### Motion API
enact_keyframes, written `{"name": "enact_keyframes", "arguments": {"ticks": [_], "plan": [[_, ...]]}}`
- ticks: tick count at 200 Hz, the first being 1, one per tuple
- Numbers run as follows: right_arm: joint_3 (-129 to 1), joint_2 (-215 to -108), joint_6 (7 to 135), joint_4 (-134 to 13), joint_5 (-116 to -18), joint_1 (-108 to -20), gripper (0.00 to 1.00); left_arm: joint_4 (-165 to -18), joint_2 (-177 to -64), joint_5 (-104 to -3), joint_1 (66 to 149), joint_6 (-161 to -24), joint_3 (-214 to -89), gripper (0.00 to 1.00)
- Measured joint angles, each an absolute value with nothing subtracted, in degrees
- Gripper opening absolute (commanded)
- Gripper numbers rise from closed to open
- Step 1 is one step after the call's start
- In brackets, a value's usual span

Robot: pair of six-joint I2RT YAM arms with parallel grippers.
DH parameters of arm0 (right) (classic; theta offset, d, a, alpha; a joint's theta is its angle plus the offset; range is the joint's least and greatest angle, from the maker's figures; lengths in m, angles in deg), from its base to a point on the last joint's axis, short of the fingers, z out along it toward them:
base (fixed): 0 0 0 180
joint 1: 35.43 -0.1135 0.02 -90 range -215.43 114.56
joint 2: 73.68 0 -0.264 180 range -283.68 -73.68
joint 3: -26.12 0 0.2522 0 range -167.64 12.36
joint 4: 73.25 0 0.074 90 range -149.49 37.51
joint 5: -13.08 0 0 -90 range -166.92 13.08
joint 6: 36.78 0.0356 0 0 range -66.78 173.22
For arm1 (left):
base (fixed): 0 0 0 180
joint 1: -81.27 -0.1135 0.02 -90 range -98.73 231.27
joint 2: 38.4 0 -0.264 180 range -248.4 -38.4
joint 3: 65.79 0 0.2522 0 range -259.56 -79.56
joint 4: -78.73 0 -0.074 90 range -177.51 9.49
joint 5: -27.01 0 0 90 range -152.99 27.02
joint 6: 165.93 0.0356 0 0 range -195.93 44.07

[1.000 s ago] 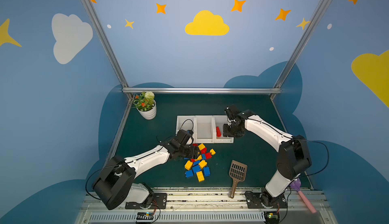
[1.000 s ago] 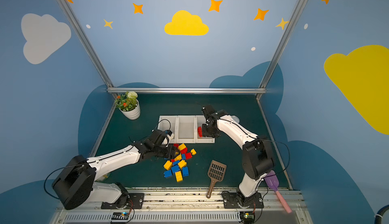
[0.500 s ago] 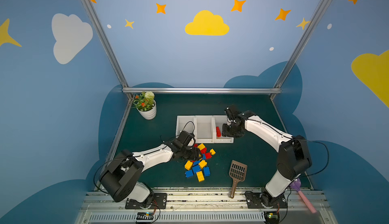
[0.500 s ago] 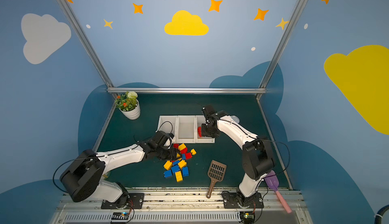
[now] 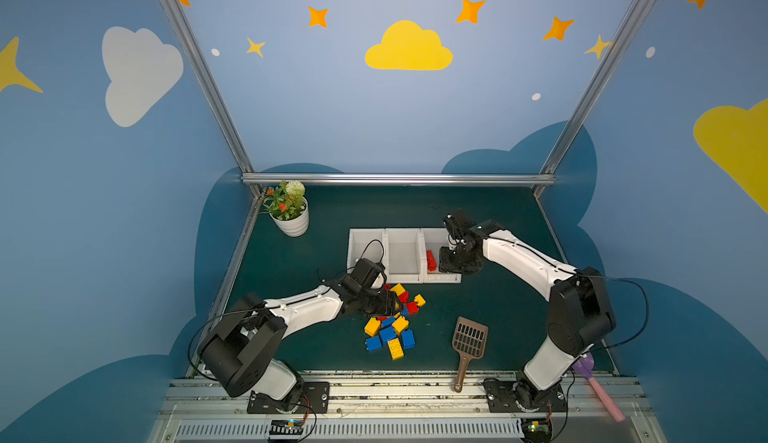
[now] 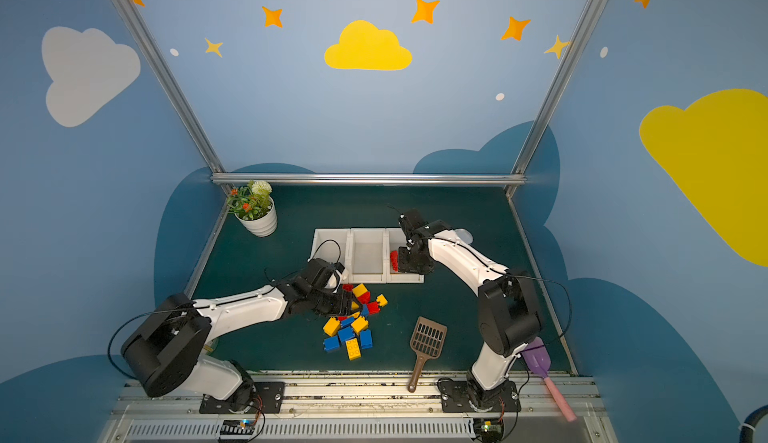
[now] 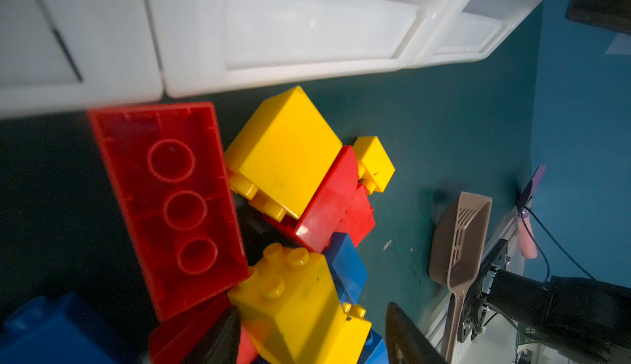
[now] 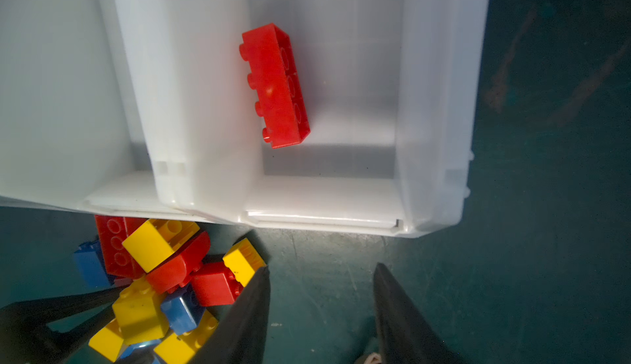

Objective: Sort the legos into containers by color
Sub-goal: 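Reach the left gripper into the pile and grasp a yellow brick, then carry the yellow brick into the middle bin compartment and release it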

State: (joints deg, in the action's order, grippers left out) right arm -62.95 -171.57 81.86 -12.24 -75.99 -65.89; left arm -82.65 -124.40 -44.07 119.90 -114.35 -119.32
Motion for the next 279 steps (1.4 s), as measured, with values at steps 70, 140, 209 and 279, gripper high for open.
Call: {"name": "enact_keyframes", "arguments": {"ticks": [70,140,209,279], "plan": [[-62.20,-171.44,81.97,-12.57,-75.77,-65.89,0.48,-80.90,-129.93,-43.57,119.97,-113.89,-121.95,0.48],[-62.16,-171.22,82.41,-12.59,-75.75,-65.89,0.48,-73.75,-133.29,-47.78,122.90,-111.74,-128.35,0.45],[-61.13,-170.41,82.56,-12.72,-75.77,-65.89,0.47,-67.50,-133.34,-53.14,124.91,-110.56,-131.98,0.32],[-61.00,-169.45,82.54,-13.01,-75.77,-65.89,0.46,-65.45,-131.92,-54.95,124.91,-108.77,-132.20,0.26]]}}
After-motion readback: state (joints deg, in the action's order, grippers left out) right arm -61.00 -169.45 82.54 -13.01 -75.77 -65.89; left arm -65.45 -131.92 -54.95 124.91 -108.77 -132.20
